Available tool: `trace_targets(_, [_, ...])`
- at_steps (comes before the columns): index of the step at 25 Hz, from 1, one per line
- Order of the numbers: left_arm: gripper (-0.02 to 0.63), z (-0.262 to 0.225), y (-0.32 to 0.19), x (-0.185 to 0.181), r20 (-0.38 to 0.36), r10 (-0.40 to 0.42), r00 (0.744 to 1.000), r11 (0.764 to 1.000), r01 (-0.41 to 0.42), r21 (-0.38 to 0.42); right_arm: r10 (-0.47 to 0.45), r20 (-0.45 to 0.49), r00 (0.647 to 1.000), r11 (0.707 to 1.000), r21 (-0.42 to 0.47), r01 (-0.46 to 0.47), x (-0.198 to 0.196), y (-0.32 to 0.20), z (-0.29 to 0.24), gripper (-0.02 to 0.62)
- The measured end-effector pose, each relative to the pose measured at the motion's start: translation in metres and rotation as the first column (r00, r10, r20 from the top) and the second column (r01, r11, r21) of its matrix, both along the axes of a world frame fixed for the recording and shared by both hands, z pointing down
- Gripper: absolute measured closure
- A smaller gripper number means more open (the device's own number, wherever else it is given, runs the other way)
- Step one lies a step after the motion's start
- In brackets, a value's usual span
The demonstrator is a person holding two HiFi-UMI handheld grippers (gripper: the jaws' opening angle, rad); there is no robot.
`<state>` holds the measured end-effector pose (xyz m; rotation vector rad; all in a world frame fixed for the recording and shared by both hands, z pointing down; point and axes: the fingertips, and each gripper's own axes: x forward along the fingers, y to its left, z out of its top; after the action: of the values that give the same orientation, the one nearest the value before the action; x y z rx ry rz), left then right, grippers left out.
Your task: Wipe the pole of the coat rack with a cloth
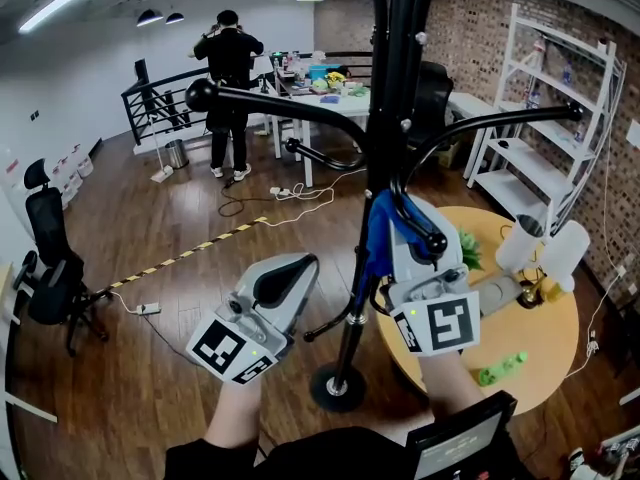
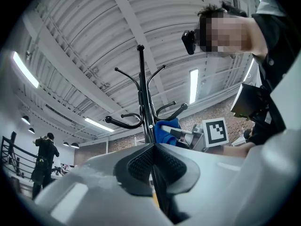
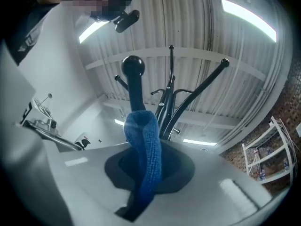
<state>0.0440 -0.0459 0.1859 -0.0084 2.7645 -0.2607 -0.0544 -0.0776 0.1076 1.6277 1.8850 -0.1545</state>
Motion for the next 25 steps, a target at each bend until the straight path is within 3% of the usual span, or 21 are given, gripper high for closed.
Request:
trace_targets(8, [0.612,0.008,0.0,-0.001,-0.018,-0.004,1.0,1.0,0.004,0.022,0.009,-0.036,0.999,0.999,0.053,-0.007,0.004,0.002,0.044,0.58])
trace_targets(15, [0.612,0.02,-0.005,-0.002,-0.048,-0.011,0.999,0.999,0.013,0.043,0.062,-0.056,0.997,0.983,0.179,-0.051,0.004,0.005,0.14,0.58])
trace_targets(21, [0.612,0.026,-0.013,-0.001,-0.072,-0.017,0.997,0.999,0.021,0.049,0.115,-0.031,0.993,0.923,0.374,-0.095,0.003,0.009,0.228,0.581])
trace_targets(25, [0.612,0.032,-0.015,0.001,-0.086,-0.028,0.996,0.998,0.033,0.055,0.122,-0.081,0.989,0.873,0.484,-0.068,0.006,0.013,0.272,0.58])
